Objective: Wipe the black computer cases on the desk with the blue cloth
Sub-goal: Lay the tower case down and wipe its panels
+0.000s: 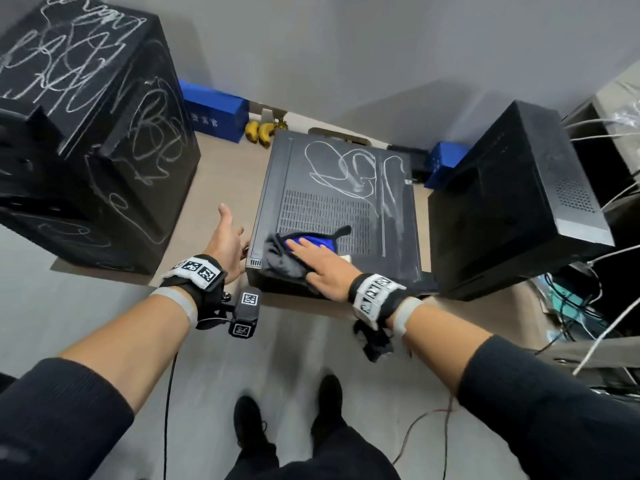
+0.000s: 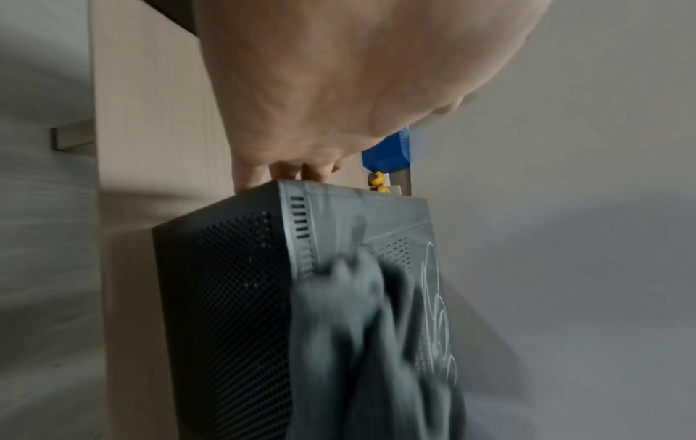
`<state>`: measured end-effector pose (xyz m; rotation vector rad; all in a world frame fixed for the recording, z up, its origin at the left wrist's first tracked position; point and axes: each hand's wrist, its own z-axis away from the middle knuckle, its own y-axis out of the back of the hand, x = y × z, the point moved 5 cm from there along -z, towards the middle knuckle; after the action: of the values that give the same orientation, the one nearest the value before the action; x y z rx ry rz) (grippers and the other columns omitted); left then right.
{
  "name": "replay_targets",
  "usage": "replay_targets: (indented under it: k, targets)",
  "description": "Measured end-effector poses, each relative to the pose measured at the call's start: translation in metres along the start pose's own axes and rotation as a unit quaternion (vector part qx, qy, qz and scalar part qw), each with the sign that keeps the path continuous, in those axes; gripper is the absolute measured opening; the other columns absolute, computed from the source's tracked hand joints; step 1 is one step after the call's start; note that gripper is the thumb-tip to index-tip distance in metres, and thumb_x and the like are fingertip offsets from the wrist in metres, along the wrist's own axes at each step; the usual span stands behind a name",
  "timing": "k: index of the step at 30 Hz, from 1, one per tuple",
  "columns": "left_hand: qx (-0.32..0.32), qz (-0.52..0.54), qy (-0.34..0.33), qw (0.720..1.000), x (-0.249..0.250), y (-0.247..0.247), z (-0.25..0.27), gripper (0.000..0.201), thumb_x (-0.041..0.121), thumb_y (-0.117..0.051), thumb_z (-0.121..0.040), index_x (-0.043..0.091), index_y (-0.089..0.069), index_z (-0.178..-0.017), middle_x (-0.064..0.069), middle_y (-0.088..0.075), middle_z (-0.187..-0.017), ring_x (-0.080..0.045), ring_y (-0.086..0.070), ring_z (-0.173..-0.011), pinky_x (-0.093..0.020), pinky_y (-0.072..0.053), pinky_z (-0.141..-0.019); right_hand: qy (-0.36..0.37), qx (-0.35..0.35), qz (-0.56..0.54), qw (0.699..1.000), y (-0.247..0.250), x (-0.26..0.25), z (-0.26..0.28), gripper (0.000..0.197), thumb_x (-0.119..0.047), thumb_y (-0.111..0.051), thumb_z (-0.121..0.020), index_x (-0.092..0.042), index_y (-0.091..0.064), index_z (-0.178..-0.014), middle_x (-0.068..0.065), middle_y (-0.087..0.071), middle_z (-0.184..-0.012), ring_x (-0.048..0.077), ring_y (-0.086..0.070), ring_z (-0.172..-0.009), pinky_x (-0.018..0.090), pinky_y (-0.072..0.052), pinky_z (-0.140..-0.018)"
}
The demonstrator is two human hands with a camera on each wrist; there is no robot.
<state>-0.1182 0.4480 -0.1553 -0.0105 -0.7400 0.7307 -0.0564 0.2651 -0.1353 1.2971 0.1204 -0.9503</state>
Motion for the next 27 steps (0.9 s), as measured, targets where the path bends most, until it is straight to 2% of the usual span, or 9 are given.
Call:
replay_targets:
  k: [4,6,9,13,16,19,21,24,27]
  targets:
    - [-0.010,0.007,-0.014,1.000,0.003,-0.005,-0.001,0.105,0.088,-0.015,-0.083,0.019,-0.005,-0.160,-0.012,-0.018,-0.165,-0.032,-0.027,-0.149,-0.057,-0.030,-0.113,-0.075,0.035,0.001,0.997,0.028,0.050,0.065,0.075,-0.001,-0.047,-0.089,-0.012,-0.015,-0.155,0.009,-0.015,-0.162,0.021,-0.007,-0.152,0.017,0.001,-0.115]
    - [-0.021,0.013,-0.012,1.000,0.001,0.000,-0.004,0.111,0.091,-0.016,-0.079,0.017,-0.001,-0.160,-0.013,-0.017,-0.165,-0.032,-0.025,-0.150,-0.059,-0.026,-0.116,-0.115,0.051,0.017,0.992,0.028,0.057,0.075,0.078,-0.010,-0.055,-0.091,-0.014,-0.011,-0.156,0.007,-0.011,-0.163,0.020,-0.004,-0.152,0.025,0.003,-0.119]
    - [-0.030,0.017,-0.013,0.999,-0.003,0.004,-0.008,0.123,0.097,-0.020,-0.068,0.017,0.001,-0.160,-0.013,-0.016,-0.165,-0.031,-0.022,-0.151,-0.061,-0.020,-0.119,-0.114,0.058,0.084,0.988,0.008,0.043,0.053,0.090,-0.046,-0.059,-0.086,-0.016,-0.012,-0.156,0.000,-0.002,-0.165,0.023,0.003,-0.152,0.047,-0.004,-0.122]
    - [-0.015,0.047,0.000,0.999,-0.002,0.002,-0.002,0.116,0.094,-0.016,-0.076,0.017,0.002,-0.160,-0.014,-0.020,-0.164,-0.034,-0.032,-0.147,-0.053,-0.041,-0.104,-0.062,0.039,0.146,0.987,-0.004,0.002,-0.014,0.087,-0.046,-0.063,-0.086,-0.020,-0.017,-0.156,-0.004,0.002,-0.165,0.020,0.004,-0.152,0.048,-0.004,-0.121]
    - [-0.031,0.047,0.014,0.998,-0.002,0.001,0.001,0.116,0.093,-0.010,-0.076,0.011,-0.028,-0.156,-0.017,-0.045,-0.152,-0.034,-0.054,-0.131,-0.046,-0.054,-0.084,-0.050,0.033,0.150,0.987,-0.009,-0.024,-0.059,0.084,-0.044,-0.062,-0.087,-0.024,-0.018,-0.155,-0.006,0.002,-0.165,0.019,0.003,-0.152,0.049,-0.003,-0.122]
    - [-0.014,0.012,0.005,1.000,-0.001,0.000,-0.005,0.101,0.085,-0.007,-0.086,0.011,-0.064,-0.125,-0.014,-0.070,-0.118,-0.029,-0.068,-0.104,-0.037,-0.054,-0.078,-0.030,0.023,0.144,0.989,-0.013,-0.031,-0.066,0.078,-0.035,-0.062,-0.089,-0.024,-0.021,-0.155,-0.006,-0.001,-0.165,0.019,0.002,-0.152,0.051,-0.003,-0.121]
    - [0.048,-0.054,-0.019,0.997,0.004,-0.001,-0.013,0.083,0.072,-0.017,-0.097,0.008,-0.066,-0.119,-0.013,-0.070,-0.117,-0.027,-0.066,-0.097,-0.034,-0.051,-0.083,0.004,0.025,0.122,0.992,-0.014,-0.026,-0.042,0.074,-0.028,-0.062,-0.089,-0.023,-0.026,-0.154,-0.007,-0.006,-0.164,0.019,0.000,-0.152,0.050,-0.002,-0.121]
    - [0.110,-0.173,-0.069,0.976,0.017,-0.010,-0.026,0.065,0.056,-0.044,-0.099,0.002,-0.061,-0.129,-0.017,-0.061,-0.135,-0.033,-0.059,-0.122,-0.040,-0.044,-0.105,0.004,0.052,0.110,0.993,-0.017,-0.001,0.016,0.071,-0.028,-0.063,-0.088,-0.026,-0.031,-0.152,-0.008,-0.009,-0.164,0.020,-0.003,-0.152,0.049,-0.003,-0.119]
    - [0.141,-0.254,-0.094,0.952,0.025,-0.032,-0.036,0.082,0.052,-0.067,-0.083,0.001,-0.044,-0.144,-0.020,-0.052,-0.144,-0.036,-0.051,-0.131,-0.044,-0.041,-0.111,-0.087,0.105,0.120,0.983,-0.008,0.053,0.081,0.073,-0.040,-0.056,-0.090,-0.022,-0.026,-0.154,-0.006,-0.007,-0.164,0.021,-0.004,-0.152,0.051,-0.011,-0.121]
